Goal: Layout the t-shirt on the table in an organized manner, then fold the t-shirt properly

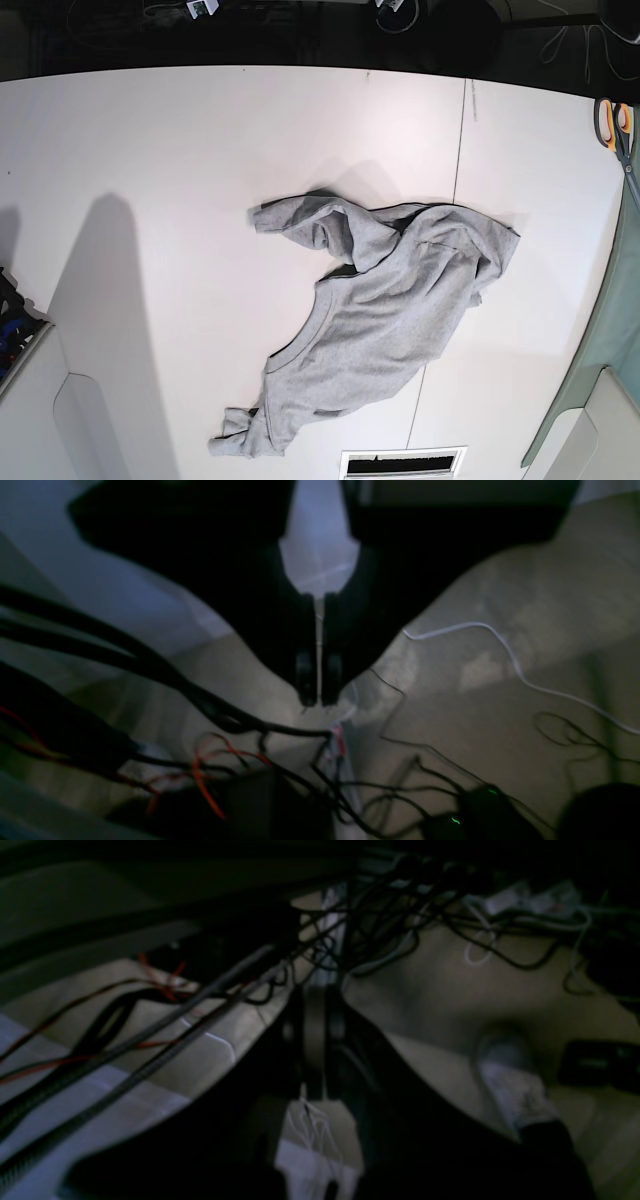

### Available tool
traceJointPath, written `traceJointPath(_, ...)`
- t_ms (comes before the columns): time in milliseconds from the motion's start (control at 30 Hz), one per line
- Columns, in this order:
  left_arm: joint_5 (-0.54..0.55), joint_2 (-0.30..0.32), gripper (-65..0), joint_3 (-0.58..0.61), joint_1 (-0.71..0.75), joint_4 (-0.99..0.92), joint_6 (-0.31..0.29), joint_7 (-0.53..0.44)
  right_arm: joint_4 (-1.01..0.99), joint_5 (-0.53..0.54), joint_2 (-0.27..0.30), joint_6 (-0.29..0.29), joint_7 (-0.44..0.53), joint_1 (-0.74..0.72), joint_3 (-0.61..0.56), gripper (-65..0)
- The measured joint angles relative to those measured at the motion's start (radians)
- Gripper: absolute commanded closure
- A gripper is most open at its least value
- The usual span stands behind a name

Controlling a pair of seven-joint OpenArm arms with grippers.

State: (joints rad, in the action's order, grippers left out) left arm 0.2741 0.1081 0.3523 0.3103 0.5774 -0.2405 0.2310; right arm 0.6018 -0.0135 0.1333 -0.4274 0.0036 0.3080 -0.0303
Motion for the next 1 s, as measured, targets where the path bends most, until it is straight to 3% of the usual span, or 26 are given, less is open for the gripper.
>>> traceJointPath(200, 0.042, 0.027, -2.2, -0.121, 0.096, 0.167, -0.008, 0.002, 0.214, 0.112, 0.069, -0.040, 0.000, 0.139, 0.000, 0.0)
traceJointPath(233, 0.061, 0.026, -2.2, -0.159, 0.115, 0.195, -0.033, 0.006, 0.253, 0.115, 0.081, -0.042, -0.003, 0.164, 0.000, 0.0)
traceJointPath(433, 0.183, 0.027, -2.2, -0.392, 0.229, 0.412, -0.323, 0.027, 0.520, 0.145, 0.135, -0.038, -0.013, 0.306, 0.000, 0.0)
traceJointPath(500, 0.216, 0.027, -2.2, -0.455, 0.268, 0.501, -0.368, 0.058, 0.626, 0.146, 0.150, -0.044, -0.013, 0.350, 0.000, 0.0)
traceJointPath(600, 0.285, 0.027, -2.2, -0.540, 0.332, 0.648, -0.386, 0.123, 0.789, 0.156, 0.183, -0.074, -0.011, 0.410, -0.001, 0.0)
traceJointPath(767, 0.393, 0.026, -2.2, -0.661, 0.414, 0.911, -0.388, 0.255, 1.034, 0.221, 0.259, -0.073, -0.017, 0.483, 0.000, 0.0)
traceJointPath(1000, 0.499, 0.096, -3.5, -0.770, 0.497, 1.204, -0.388, 0.286, 1.270, 0.234, 0.288, -0.081, -0.027, 0.470, -0.001, 0.0)
